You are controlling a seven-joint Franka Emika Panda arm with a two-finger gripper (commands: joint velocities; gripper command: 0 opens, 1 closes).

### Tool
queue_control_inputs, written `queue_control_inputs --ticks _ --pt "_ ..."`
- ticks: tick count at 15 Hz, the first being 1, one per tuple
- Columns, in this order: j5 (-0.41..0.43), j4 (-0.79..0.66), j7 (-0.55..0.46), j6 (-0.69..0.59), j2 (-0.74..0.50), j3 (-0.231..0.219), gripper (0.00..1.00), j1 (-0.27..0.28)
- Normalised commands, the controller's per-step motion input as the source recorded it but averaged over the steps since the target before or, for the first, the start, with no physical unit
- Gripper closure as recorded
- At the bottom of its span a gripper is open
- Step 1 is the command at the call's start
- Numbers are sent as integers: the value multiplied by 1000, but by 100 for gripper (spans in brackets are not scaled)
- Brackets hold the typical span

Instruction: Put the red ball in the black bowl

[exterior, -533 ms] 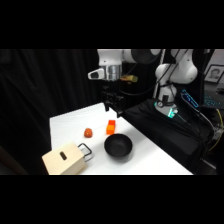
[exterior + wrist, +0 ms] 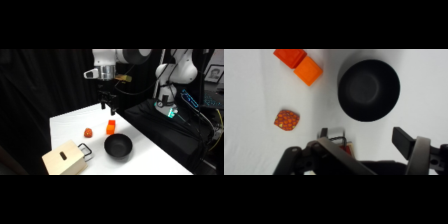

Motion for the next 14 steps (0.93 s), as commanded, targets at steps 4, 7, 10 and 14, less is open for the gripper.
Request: queue_control_inputs --ticks 4,7,10,14 --pt "9 414 -123 18 344 -101 0 -144" --pt "98 514 -173 9 457 -44 0 -127" --pt "161 508 -174 53 482 4 0 -123" --pt "192 455 -131 84 474 50 0 -127"
